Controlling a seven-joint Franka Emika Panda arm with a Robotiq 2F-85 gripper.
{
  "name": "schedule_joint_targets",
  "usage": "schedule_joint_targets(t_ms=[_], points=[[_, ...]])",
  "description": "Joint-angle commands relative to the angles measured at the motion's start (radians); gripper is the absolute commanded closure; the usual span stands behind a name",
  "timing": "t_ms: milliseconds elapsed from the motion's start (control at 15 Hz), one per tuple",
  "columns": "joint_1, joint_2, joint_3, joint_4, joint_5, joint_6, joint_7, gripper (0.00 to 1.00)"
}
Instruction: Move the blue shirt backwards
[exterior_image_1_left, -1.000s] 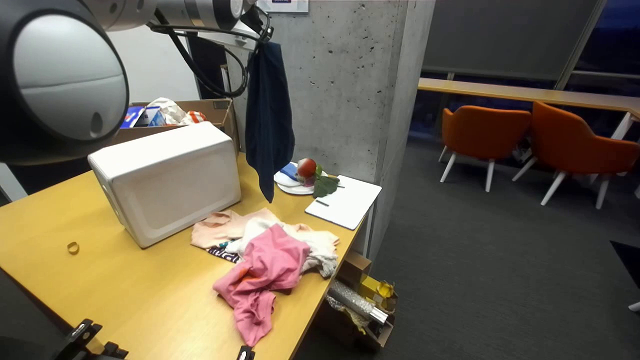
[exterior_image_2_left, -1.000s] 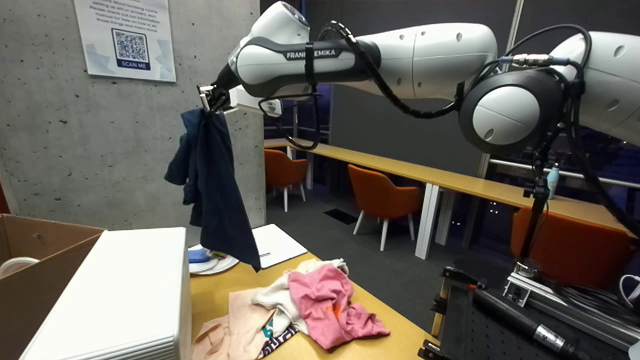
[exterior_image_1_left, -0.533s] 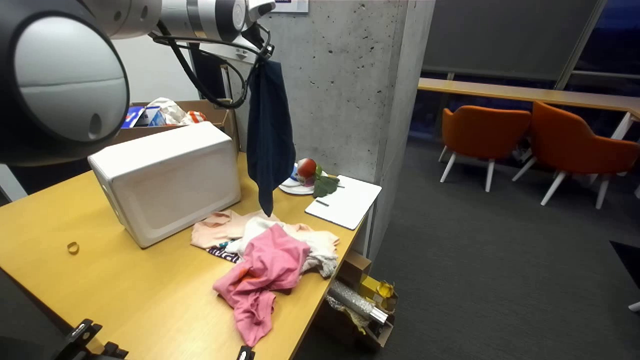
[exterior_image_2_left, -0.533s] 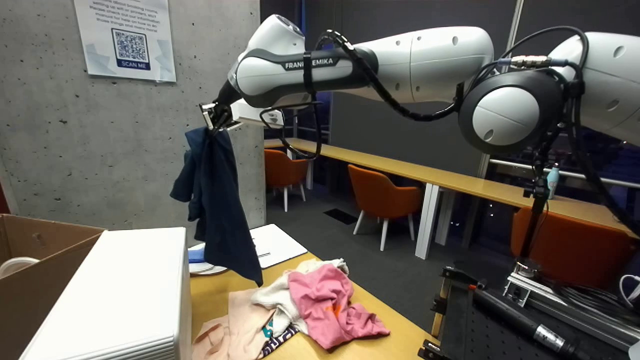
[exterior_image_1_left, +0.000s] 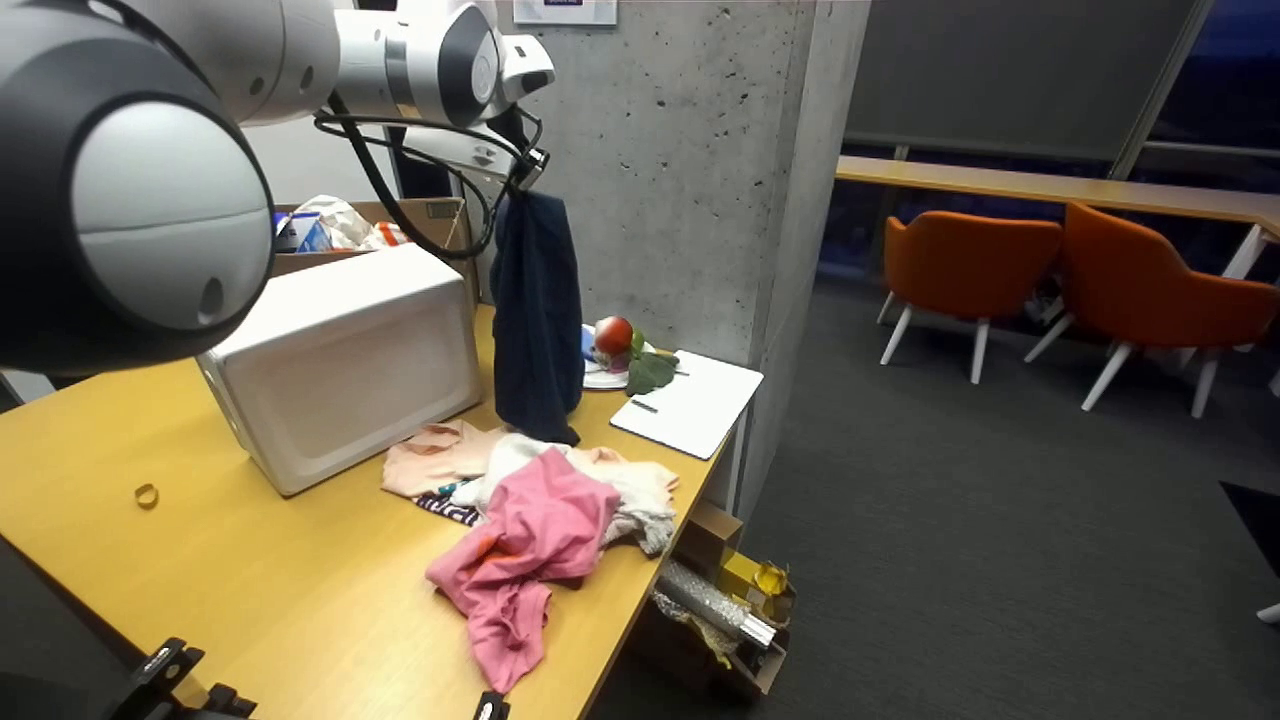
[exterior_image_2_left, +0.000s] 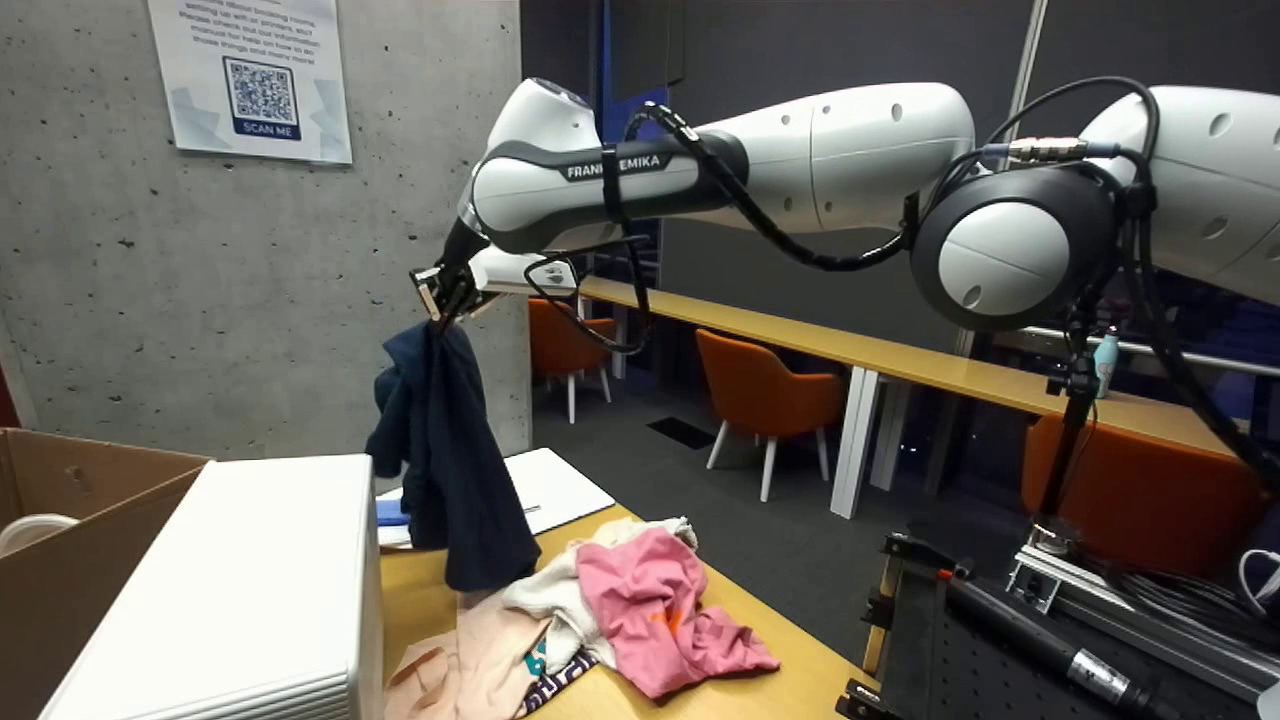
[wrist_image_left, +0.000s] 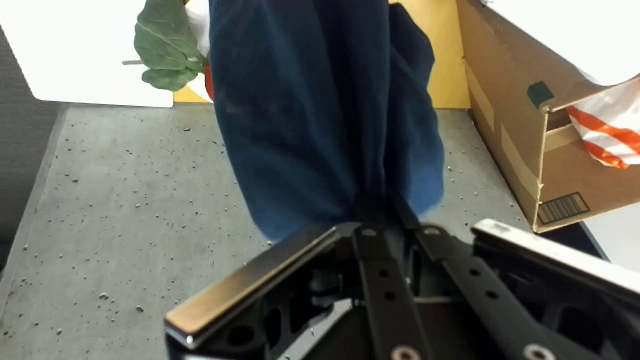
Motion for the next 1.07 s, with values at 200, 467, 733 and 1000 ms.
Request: schedule_joint_targets(t_ms=[200, 467, 733, 1000], points=[[-0.001, 0.039, 0.003, 0.039, 0.002, -0.048, 0.027, 0.36], [0.002, 0.013, -0.010, 0.014, -0.007, -0.132, 0.053, 0.06], [0.007, -0.032, -0.034, -0.016, -0.025, -0.256, 0.087, 0.00], [0.013, -0.069, -0.073, -0.016, -0.061, -0.412, 0.122, 0.00]])
